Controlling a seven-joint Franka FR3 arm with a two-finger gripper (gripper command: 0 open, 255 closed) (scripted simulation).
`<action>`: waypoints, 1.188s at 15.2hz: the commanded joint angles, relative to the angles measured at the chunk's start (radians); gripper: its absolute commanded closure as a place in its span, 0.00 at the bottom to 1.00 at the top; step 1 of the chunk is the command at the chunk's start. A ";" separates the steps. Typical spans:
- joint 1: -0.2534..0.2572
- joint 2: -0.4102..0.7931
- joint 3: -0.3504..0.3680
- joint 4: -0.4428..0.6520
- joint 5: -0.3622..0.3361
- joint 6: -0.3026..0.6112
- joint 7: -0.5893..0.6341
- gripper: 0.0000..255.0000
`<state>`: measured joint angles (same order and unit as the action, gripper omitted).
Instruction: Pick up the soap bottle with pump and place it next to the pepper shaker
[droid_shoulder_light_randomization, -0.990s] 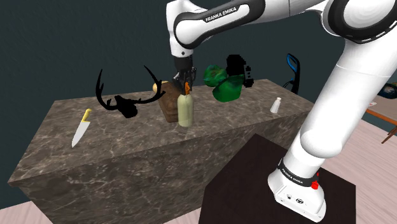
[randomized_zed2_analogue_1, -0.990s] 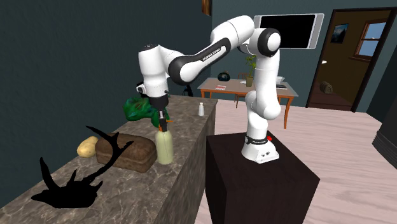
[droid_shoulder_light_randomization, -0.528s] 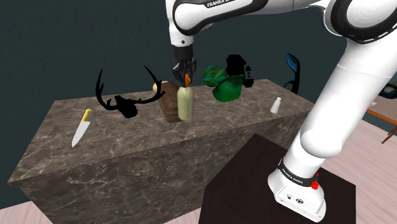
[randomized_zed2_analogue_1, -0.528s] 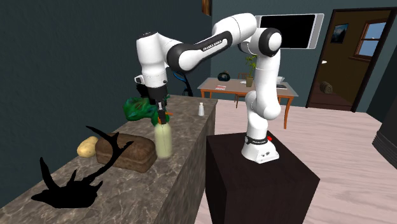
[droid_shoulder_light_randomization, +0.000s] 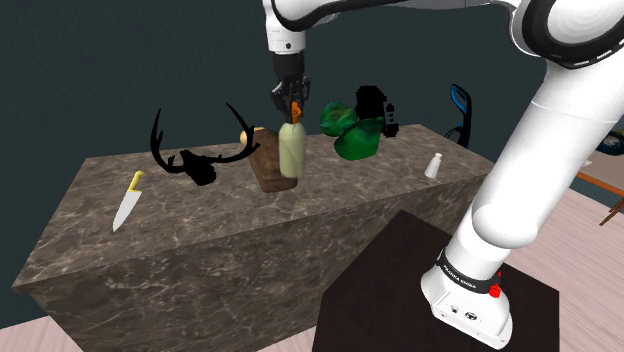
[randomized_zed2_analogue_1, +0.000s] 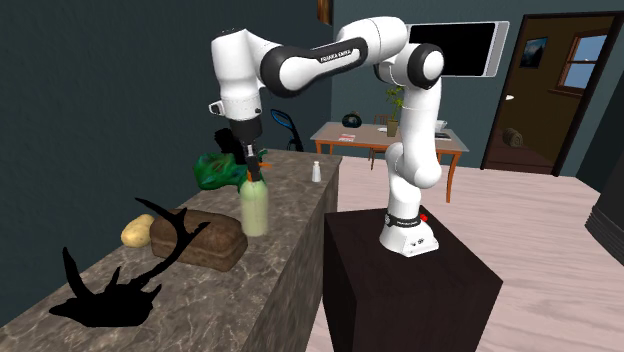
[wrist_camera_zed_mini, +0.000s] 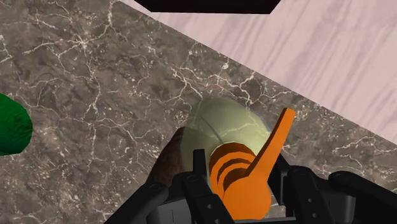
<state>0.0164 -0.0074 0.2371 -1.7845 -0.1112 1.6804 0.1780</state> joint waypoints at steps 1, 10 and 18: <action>0.000 -0.004 0.000 0.023 0.001 -0.027 -0.003 1.00; 0.002 0.011 0.002 0.162 -0.002 -0.151 -0.012 1.00; 0.007 0.043 0.006 0.311 -0.010 -0.269 -0.018 1.00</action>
<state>0.0233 0.0336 0.2436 -1.4902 -0.1202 1.4260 0.1627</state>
